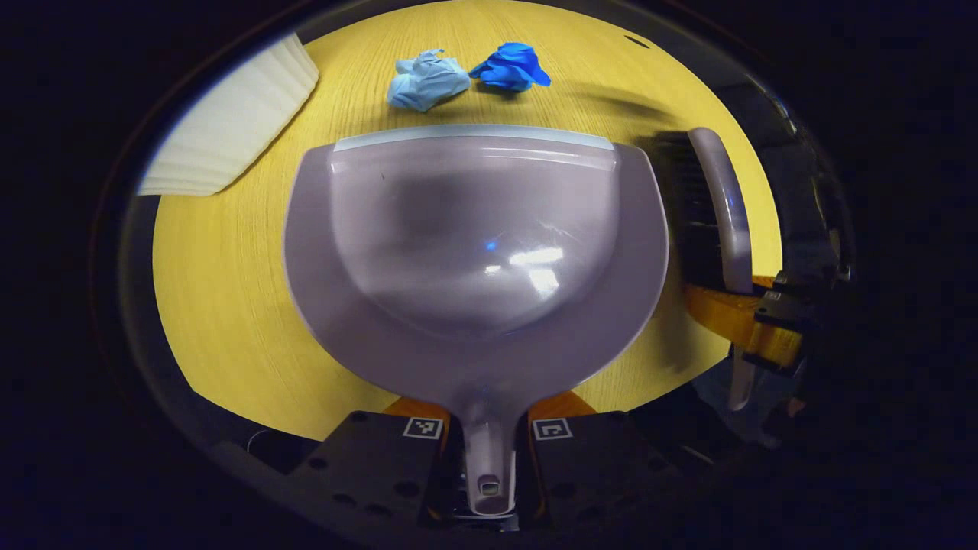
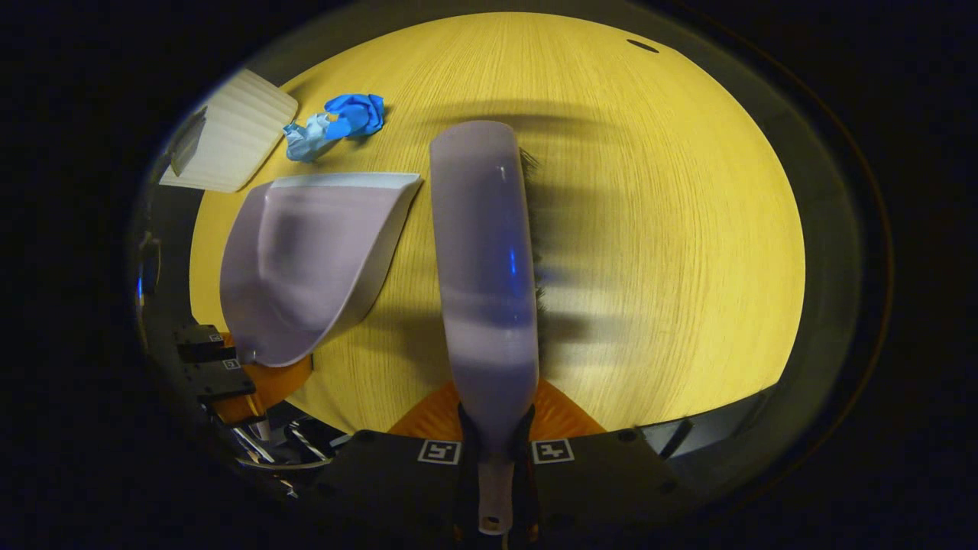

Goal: Pick up the small broom and dustpan from the desktop, sweep the trash into the dustpan with the broom, and then empty the trash into the garbage bin.

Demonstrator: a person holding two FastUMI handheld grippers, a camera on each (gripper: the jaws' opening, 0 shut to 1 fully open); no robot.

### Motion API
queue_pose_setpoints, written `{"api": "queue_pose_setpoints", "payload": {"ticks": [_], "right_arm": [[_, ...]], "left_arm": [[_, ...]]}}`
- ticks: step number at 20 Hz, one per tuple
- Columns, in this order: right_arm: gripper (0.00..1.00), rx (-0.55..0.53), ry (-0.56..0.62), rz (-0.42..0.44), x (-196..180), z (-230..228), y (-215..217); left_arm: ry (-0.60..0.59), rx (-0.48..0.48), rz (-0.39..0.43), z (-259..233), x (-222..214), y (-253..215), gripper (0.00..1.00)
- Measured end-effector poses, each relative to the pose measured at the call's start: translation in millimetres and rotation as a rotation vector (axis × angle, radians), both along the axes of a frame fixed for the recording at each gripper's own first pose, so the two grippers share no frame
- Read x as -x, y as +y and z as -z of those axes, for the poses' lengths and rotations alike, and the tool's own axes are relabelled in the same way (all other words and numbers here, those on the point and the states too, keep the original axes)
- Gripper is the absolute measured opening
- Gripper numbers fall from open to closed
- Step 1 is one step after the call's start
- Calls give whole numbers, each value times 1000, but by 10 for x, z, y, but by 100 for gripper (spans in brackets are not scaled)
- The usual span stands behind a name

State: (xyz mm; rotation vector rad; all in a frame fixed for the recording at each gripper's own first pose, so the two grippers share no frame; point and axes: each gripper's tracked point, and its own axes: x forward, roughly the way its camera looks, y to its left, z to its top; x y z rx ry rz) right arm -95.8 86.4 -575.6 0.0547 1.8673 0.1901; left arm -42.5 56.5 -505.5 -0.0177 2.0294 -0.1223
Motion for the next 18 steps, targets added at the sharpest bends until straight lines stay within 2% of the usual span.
{"api": "queue_pose_setpoints", "payload": {"ticks": [3, 7, 9, 11, 14, 18], "right_arm": [[19, -25, -19, 35, -204, -22, -51], [18, -11, -95, -68, -798, 39, -206], [19, -6, -140, -163, -1213, 131, -217], [19, 11, -189, -304, -1653, 205, -195], [18, -8, -260, -530, -2227, 351, 112], [18, -71, -225, -709, -2470, 613, 639]], "left_arm": [[1, 14, 54, -42, 38, 48, 26], [18, 19, 131, -117, 177, 180, 26], [17, 20, 166, -135, 236, 242, 26], [19, 24, 184, -142, 306, 278, 26], [30, 15, 205, -134, 394, 361, 26], [42, -6, 185, -112, 487, 469, 26]]}}
